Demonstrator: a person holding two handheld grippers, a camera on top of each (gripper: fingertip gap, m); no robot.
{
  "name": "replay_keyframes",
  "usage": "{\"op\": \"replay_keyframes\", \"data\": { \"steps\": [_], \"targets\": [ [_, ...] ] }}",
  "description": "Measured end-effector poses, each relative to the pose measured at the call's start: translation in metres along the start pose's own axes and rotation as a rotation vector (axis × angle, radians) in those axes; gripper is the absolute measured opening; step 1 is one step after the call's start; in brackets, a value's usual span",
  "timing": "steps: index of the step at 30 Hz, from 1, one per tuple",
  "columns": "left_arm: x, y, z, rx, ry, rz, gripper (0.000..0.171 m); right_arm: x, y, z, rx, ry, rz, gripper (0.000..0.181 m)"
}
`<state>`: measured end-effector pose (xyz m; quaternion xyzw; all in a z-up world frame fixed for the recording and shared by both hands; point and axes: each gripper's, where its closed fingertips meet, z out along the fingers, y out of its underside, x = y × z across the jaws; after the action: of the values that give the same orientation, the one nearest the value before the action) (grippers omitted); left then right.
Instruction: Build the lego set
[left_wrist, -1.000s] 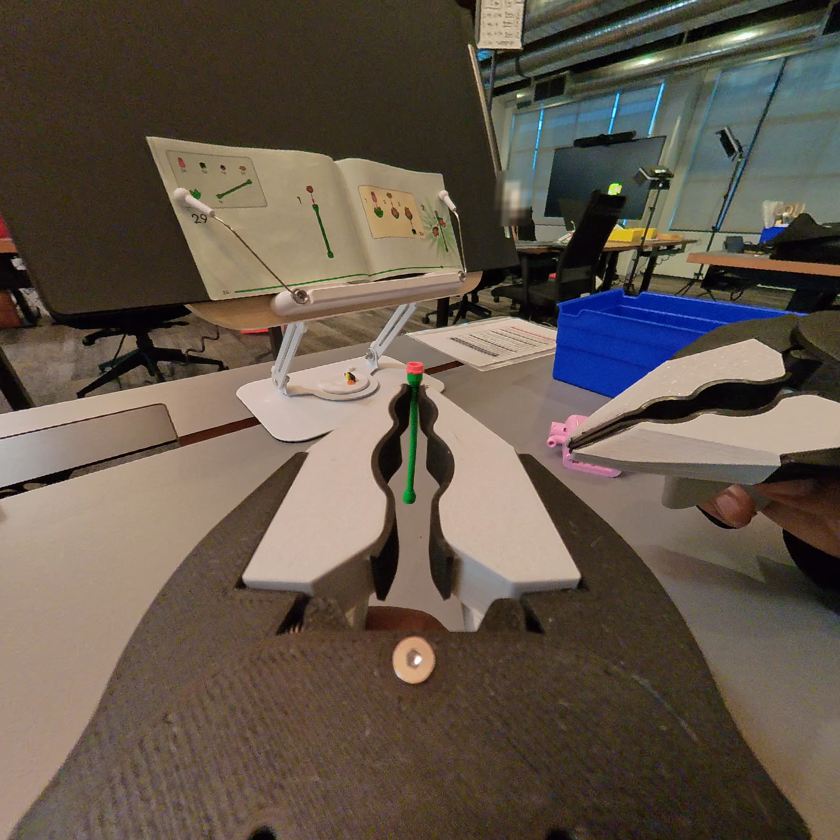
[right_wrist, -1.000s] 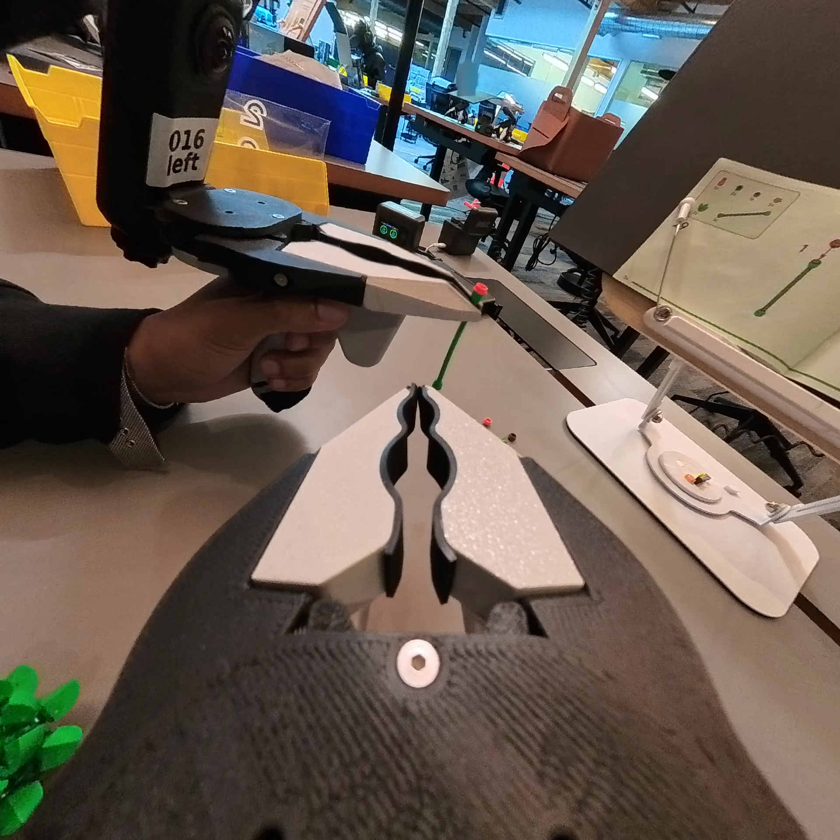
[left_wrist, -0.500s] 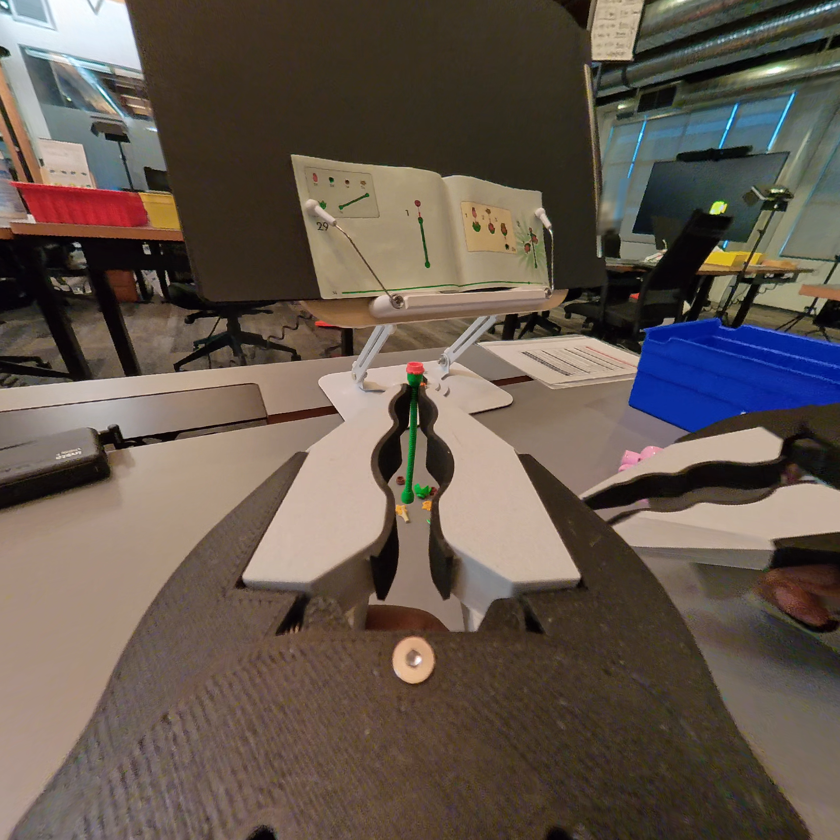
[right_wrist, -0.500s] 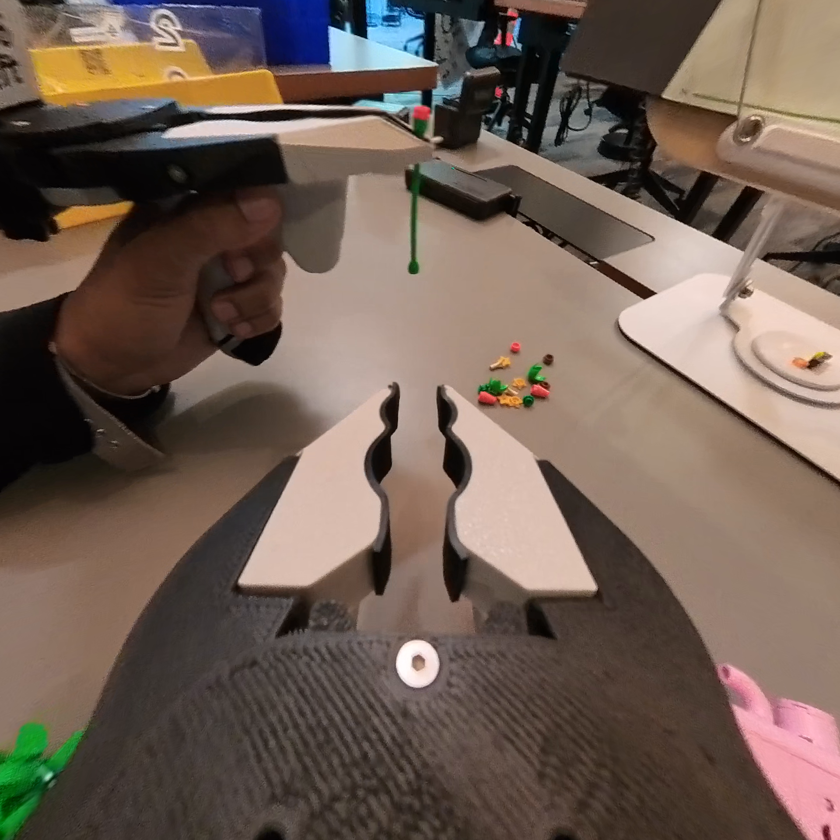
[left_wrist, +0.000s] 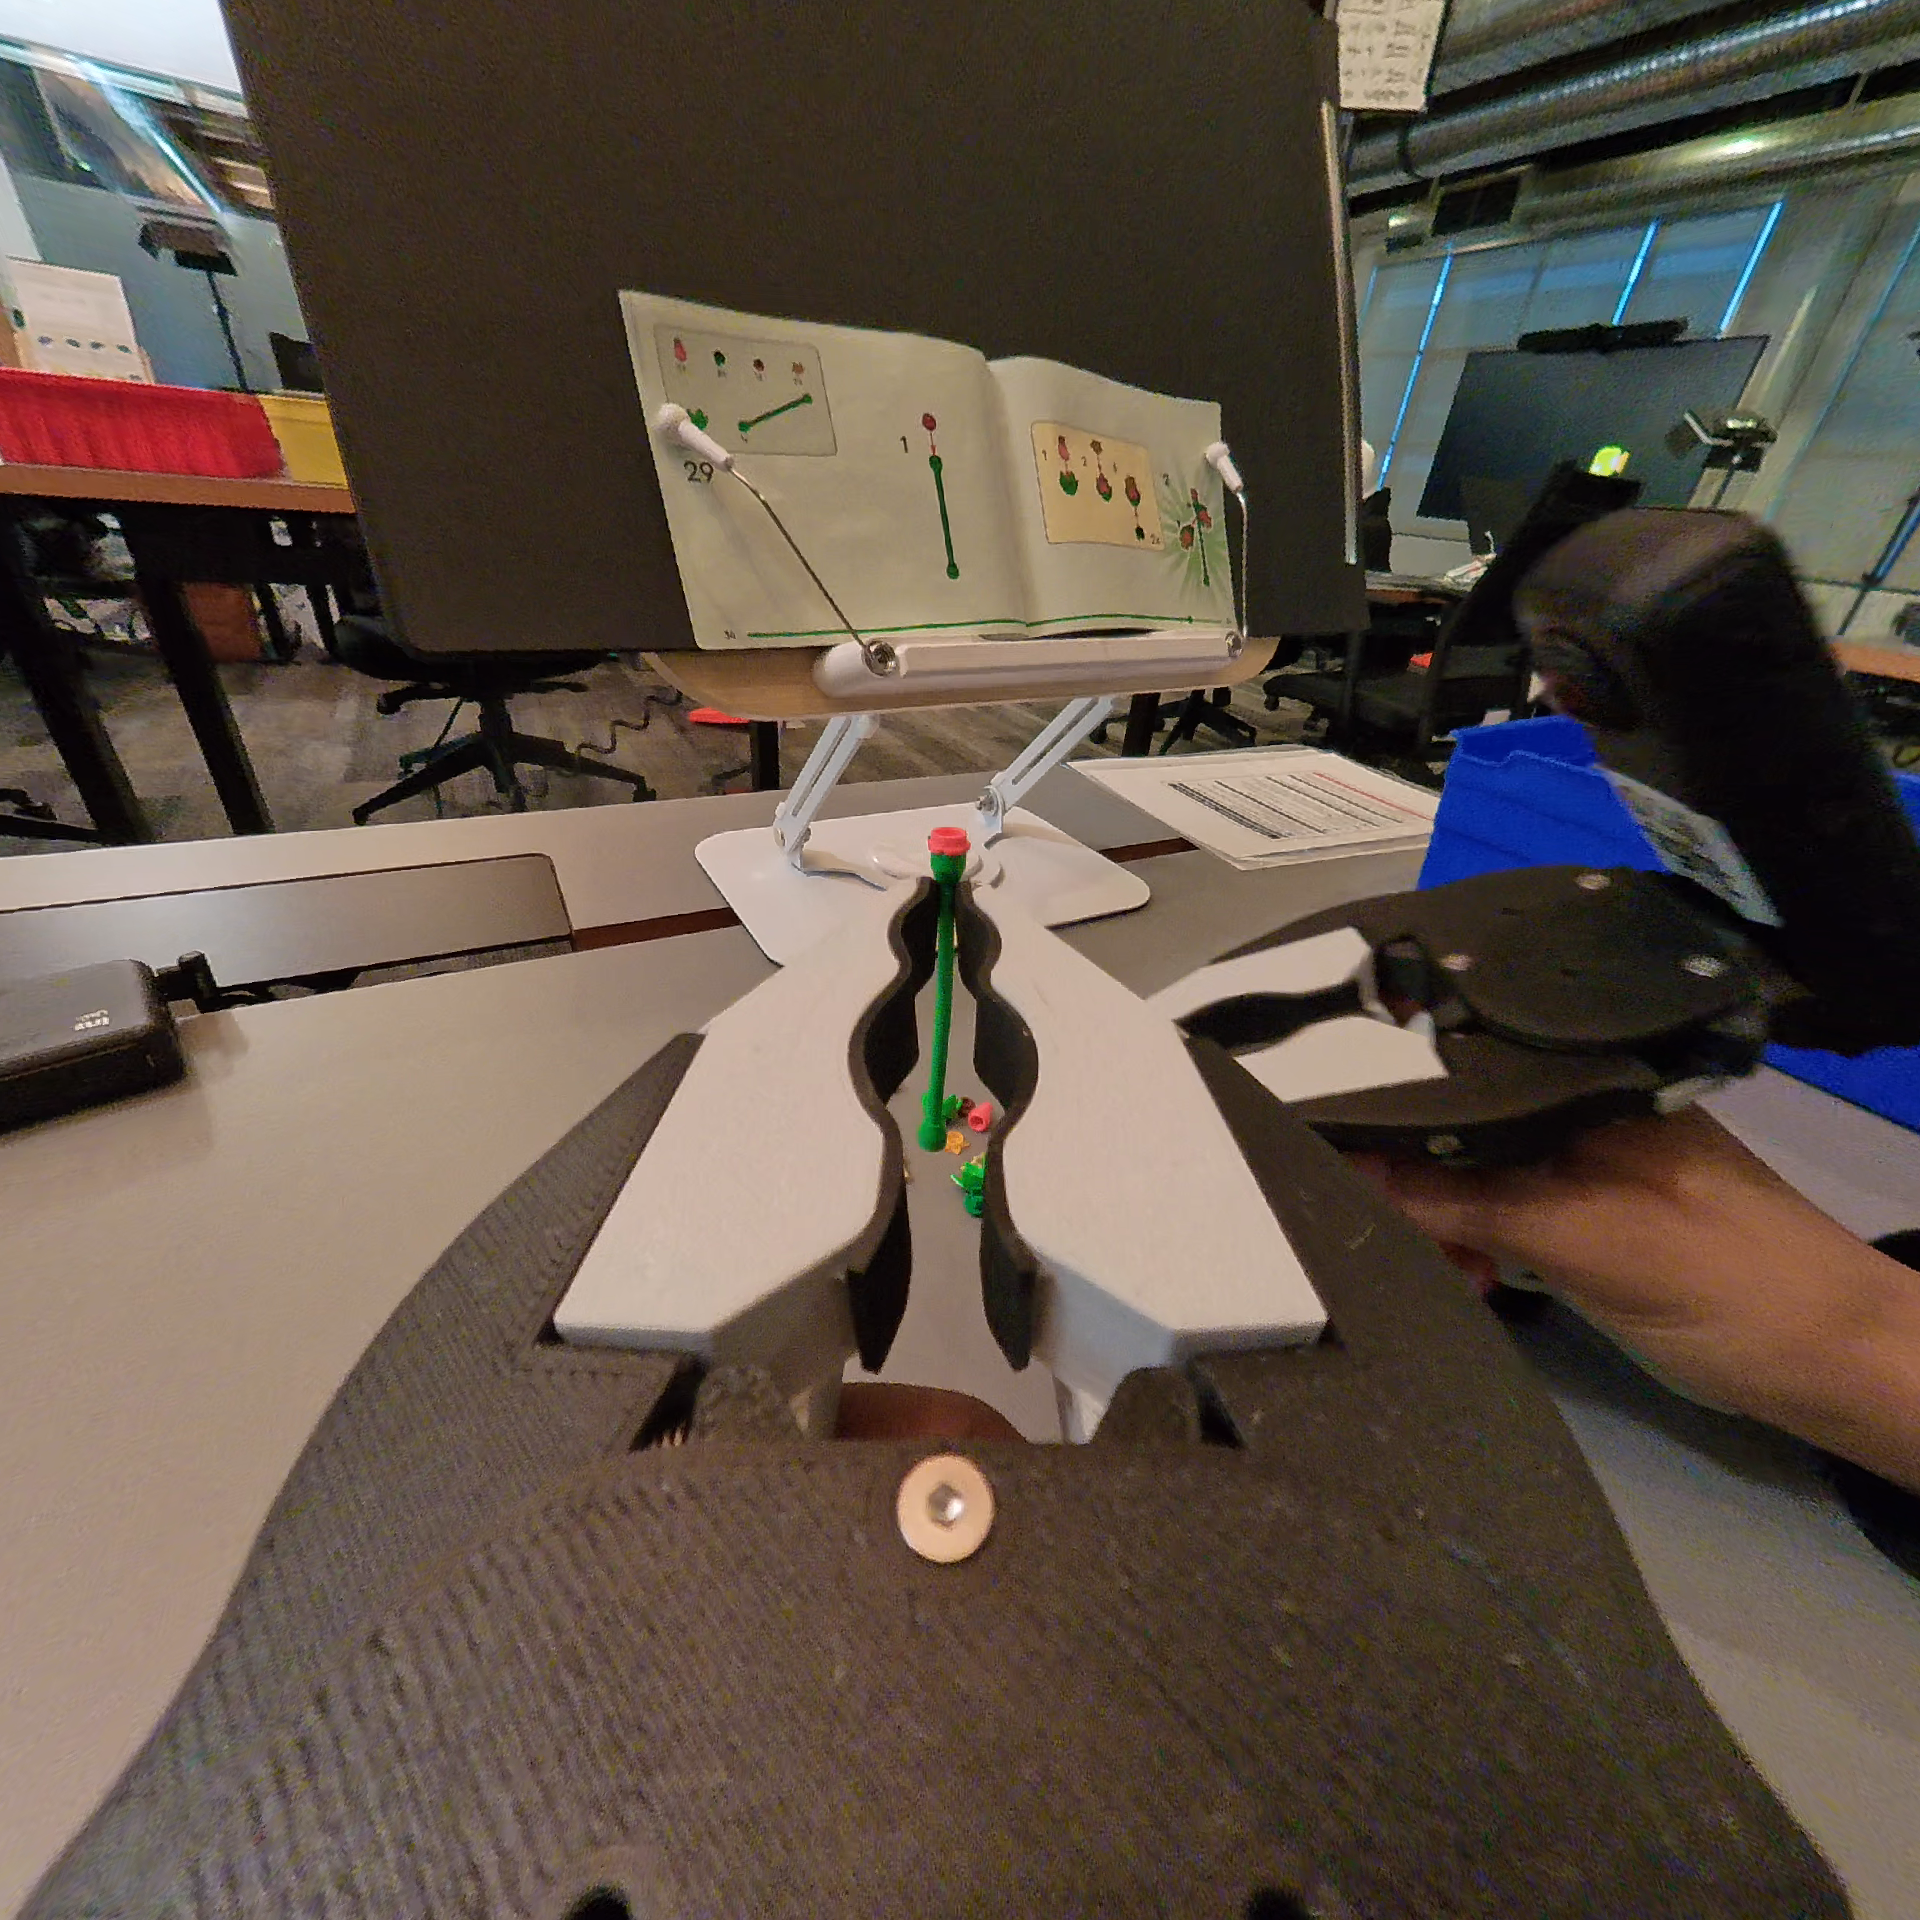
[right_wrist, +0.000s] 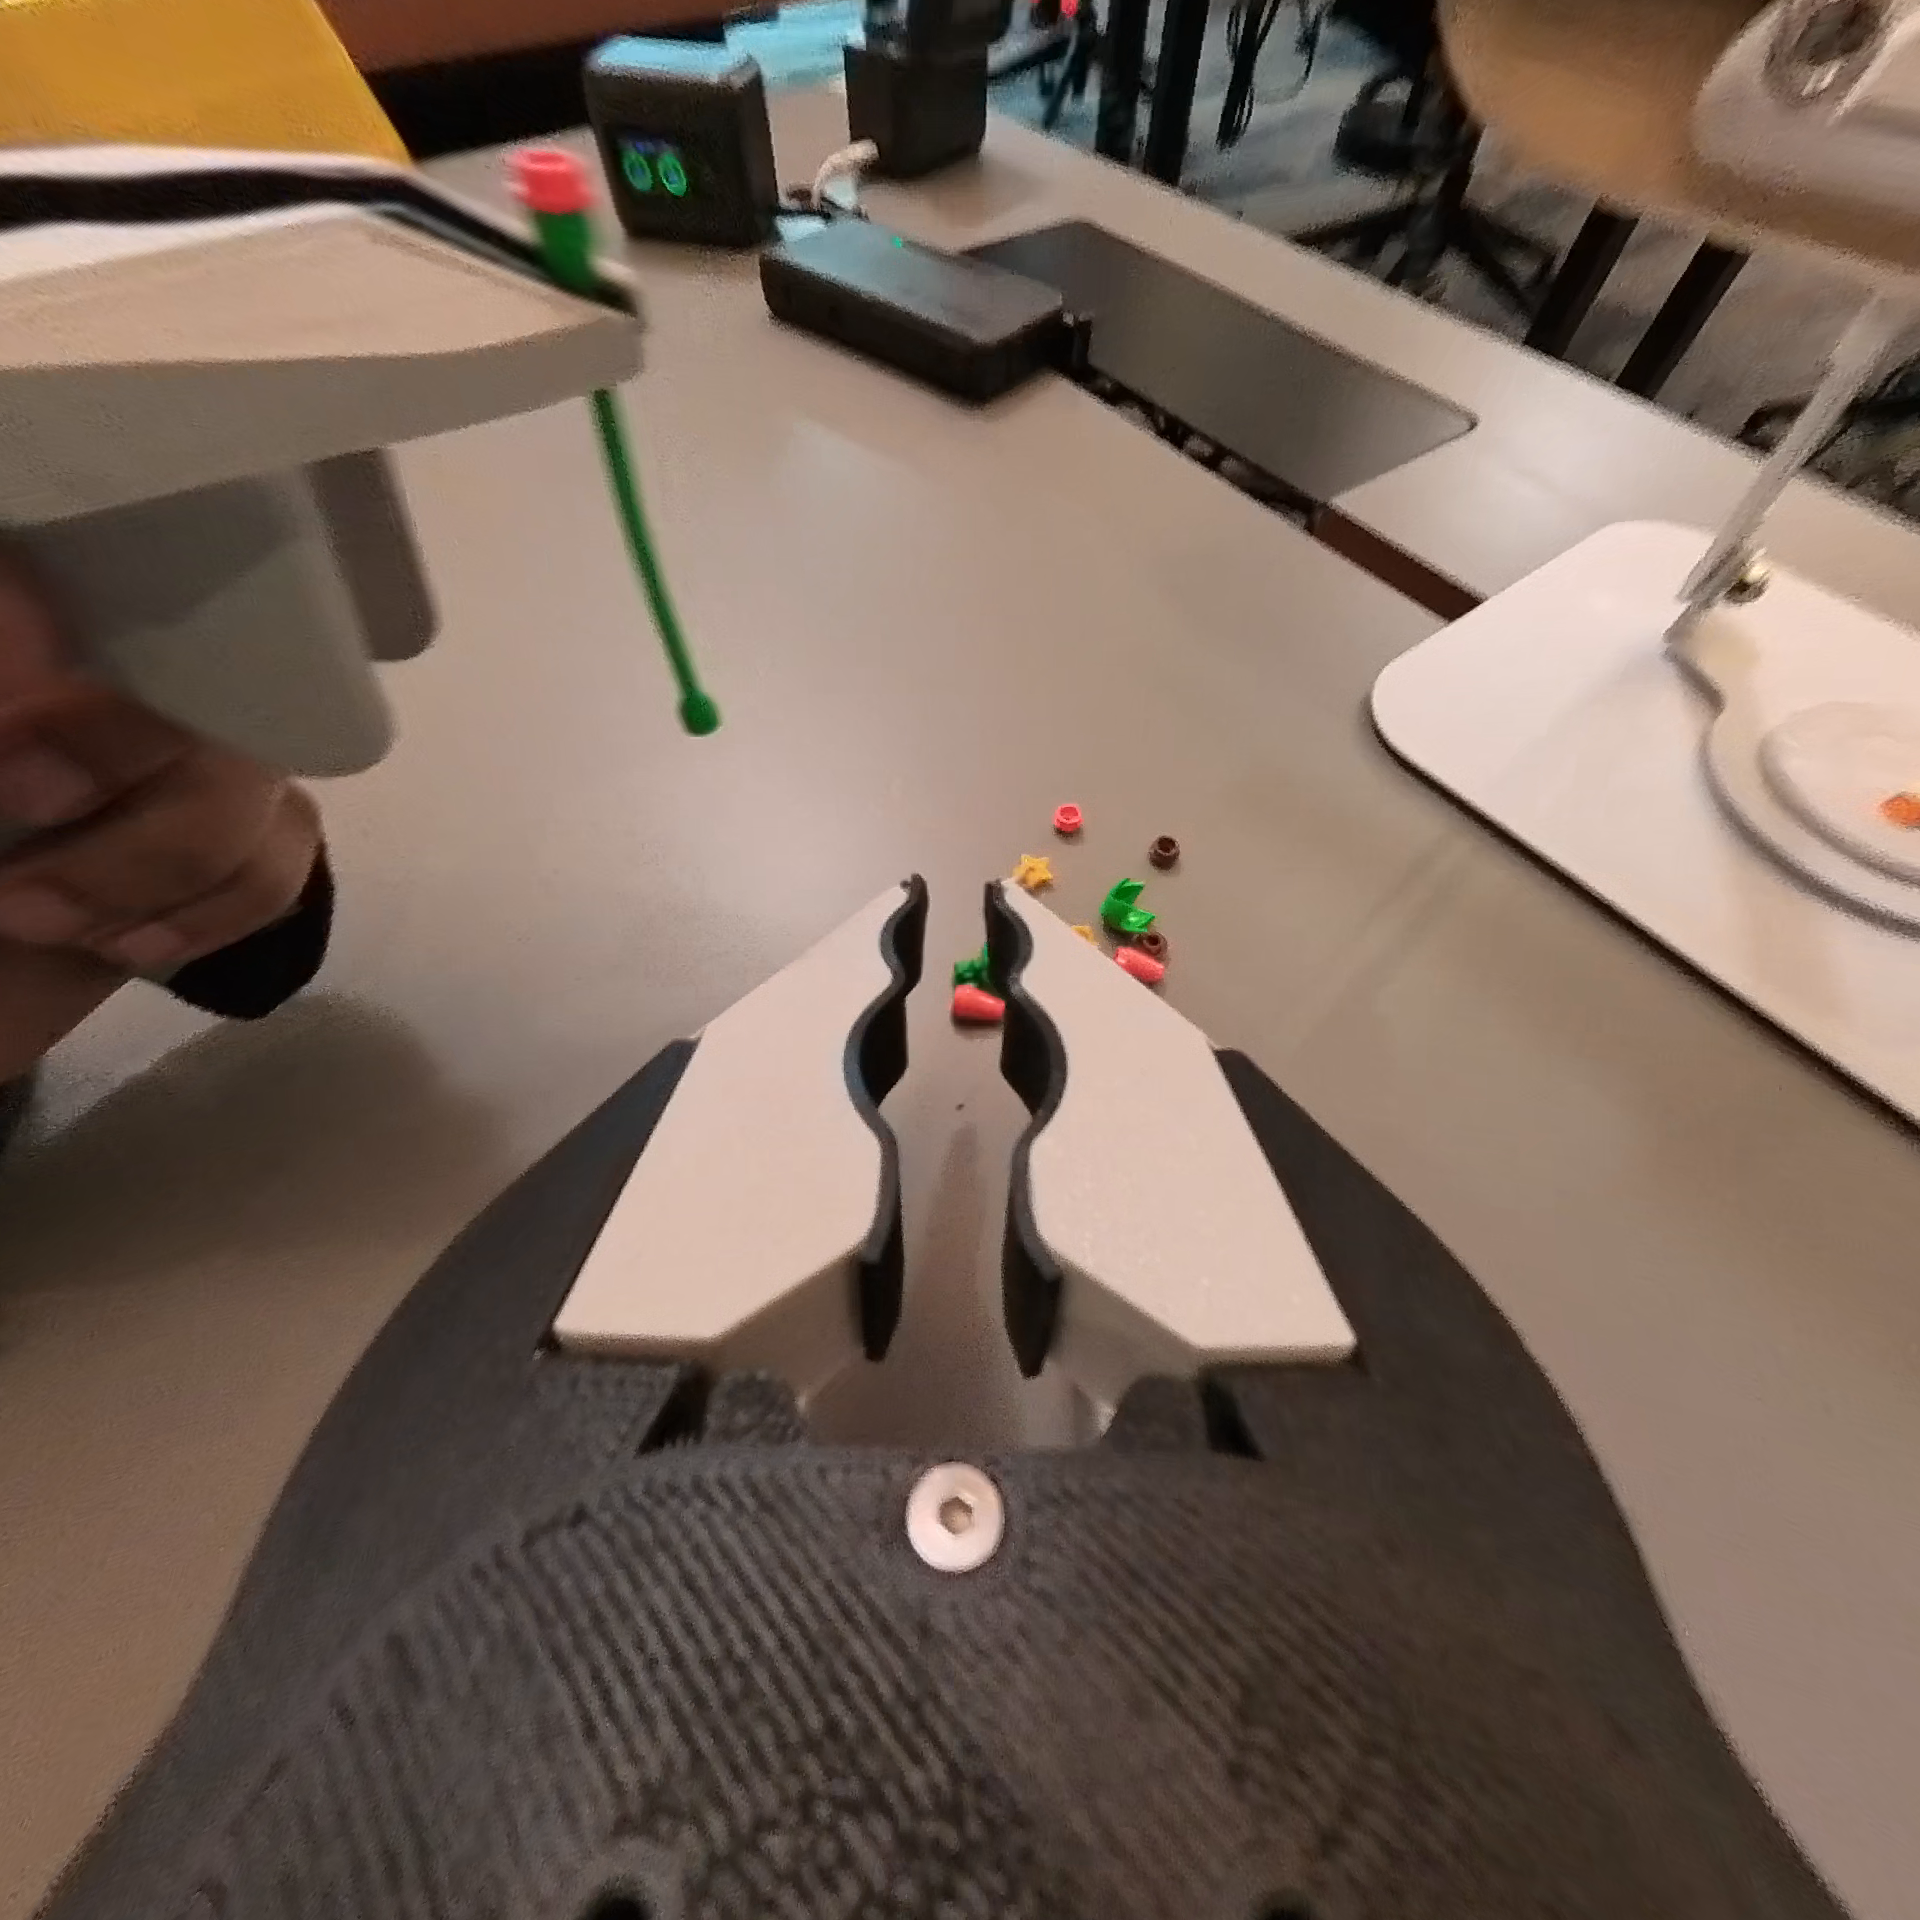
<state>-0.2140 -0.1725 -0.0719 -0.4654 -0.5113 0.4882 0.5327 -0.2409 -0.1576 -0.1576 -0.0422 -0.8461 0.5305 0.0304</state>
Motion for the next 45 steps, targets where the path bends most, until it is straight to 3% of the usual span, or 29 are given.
{"op": "replay_keyframes", "data": {
  "steps": [5, 11, 21, 26, 32, 39, 45],
  "targets": [
    [-0.001, 0.003, 0.001, -0.007, 0.012, -0.031, 0.000, 0.015, 0.015, 0.017, -0.127, 0.000, 0.090, 0.017],
    [0.002, 0.000, 0.001, 0.001, 0.036, -0.053, 0.000, 0.014, 0.024, 0.023, -0.200, 0.026, 0.046, 0.027],
    [0.005, -0.005, -0.001, 0.017, 0.060, -0.060, 0.000, 0.010, 0.027, 0.024, -0.221, -0.025, 0.081, 0.010],
    [0.009, -0.002, 0.000, 0.001, 0.070, -0.033, 0.000, 0.003, 0.011, 0.009, -0.089, -0.062, 0.074, 0.010],
    [0.016, -0.002, 0.000, 0.000, 0.084, 0.003, 0.000, -0.018, 0.013, -0.022, -0.020, -0.076, 0.040, 0.010],
    [0.024, 0.005, 0.002, -0.022, 0.107, 0.015, 0.000, -0.023, 0.053, -0.046, -0.177, -0.020, -0.006, 0.010],
    [0.024, 0.005, 0.003, -0.025, 0.105, 0.023, 0.000, -0.019, 0.068, -0.047, -0.259, 0.008, 0.001, 0.017]
  ]
}}
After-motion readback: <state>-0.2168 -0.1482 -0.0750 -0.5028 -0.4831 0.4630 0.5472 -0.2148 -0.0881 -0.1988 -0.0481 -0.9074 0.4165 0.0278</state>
